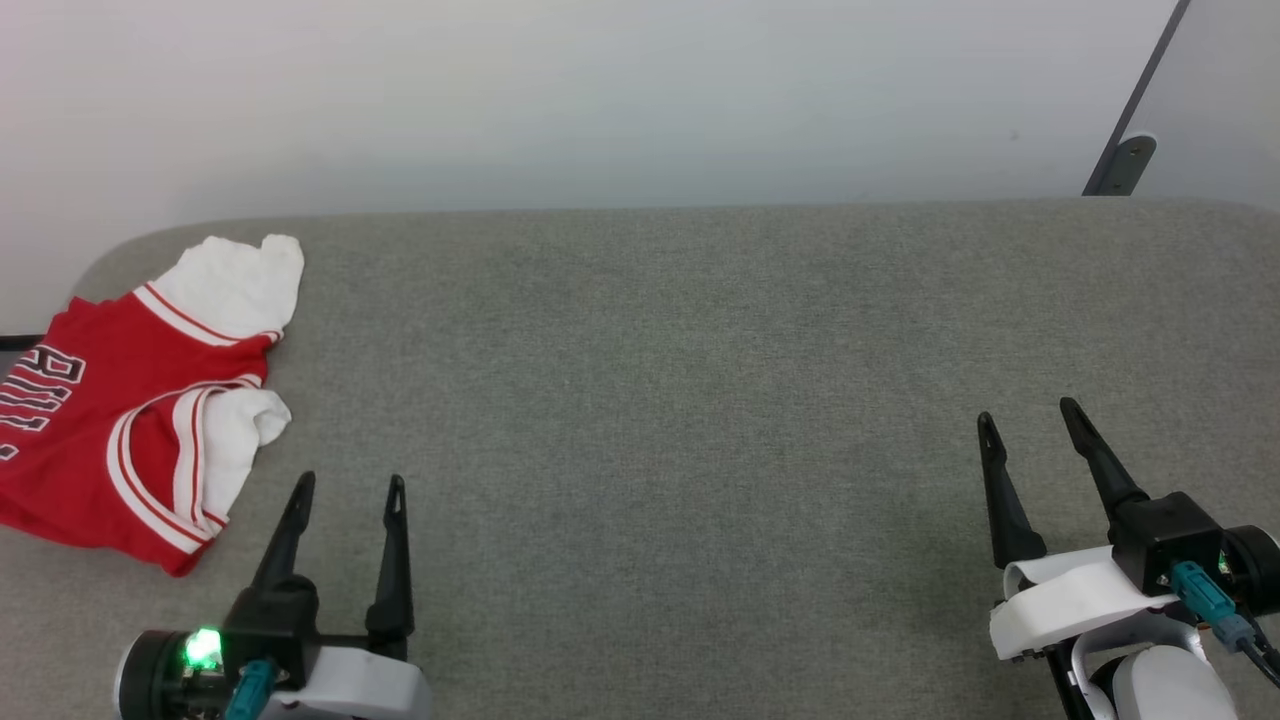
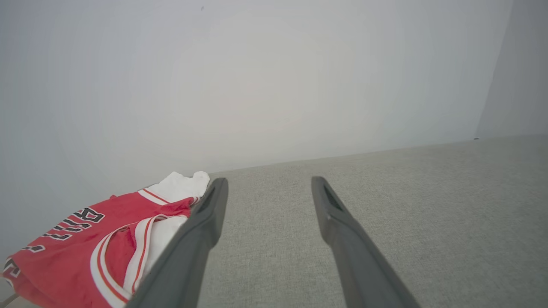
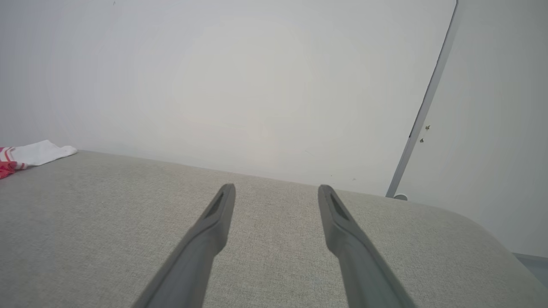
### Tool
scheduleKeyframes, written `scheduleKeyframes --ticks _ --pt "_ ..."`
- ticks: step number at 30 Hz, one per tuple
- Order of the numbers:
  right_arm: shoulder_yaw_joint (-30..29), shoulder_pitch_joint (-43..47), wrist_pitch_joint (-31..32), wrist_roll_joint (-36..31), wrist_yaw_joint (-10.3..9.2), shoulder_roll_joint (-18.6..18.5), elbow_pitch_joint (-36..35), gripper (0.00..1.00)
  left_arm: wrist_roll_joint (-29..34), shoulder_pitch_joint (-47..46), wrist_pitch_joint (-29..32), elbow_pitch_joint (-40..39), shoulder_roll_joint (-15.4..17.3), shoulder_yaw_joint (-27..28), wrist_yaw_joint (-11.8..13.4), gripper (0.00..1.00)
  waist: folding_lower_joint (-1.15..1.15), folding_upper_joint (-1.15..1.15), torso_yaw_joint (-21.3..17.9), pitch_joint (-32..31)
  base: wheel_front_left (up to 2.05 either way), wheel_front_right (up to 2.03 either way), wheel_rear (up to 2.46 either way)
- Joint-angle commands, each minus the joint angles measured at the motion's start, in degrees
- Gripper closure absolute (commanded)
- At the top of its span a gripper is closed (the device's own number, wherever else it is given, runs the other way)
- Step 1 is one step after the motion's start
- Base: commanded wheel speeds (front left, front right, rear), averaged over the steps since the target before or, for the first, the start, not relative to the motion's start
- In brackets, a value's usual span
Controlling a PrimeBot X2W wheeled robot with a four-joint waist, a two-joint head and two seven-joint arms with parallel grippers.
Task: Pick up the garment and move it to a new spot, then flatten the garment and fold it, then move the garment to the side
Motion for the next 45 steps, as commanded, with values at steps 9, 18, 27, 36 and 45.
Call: scheduleKeyframes --ticks 9,18,27,36,45 --pt "-1.60 0.75 -0.90 -0.53 -0.06 0.48 0.26 0.00 -1.27 0.68 -0.66 -0.16 -2.52 3.11 -2.63 0.00 0.00 0.00 0.43 0.29 0.00 0.00 0.00" --pt "-2.39 1.37 -0.90 0.04 -0.06 0.77 -0.39 0.00 -0.70 -0.26 -0.66 0.43 -3.91 5.92 -6.19 0.00 0.00 0.00 0.64 0.61 0.00 0.00 0.00" --pt "-2.46 1.37 -0.90 1.02 -0.06 0.83 -0.95 0.00 -0.44 -0.66 -0.66 0.47 -5.05 7.24 -8.18 0.00 0.00 0.00 0.78 0.69 0.00 0.00 0.00" --pt "-2.31 1.75 -0.90 1.69 -0.06 0.85 -0.94 0.00 0.36 -1.28 -0.66 1.90 -5.51 7.56 -9.20 0.00 0.00 0.00 3.11 0.33 0.00 0.00 0.00" --pt "-0.59 2.18 -0.90 2.02 -0.06 0.85 0.37 0.00 0.81 -0.46 -0.66 3.29 -6.40 8.08 -8.35 0.00 0.00 0.00 12.53 -1.41 0.00 0.00 0.00"
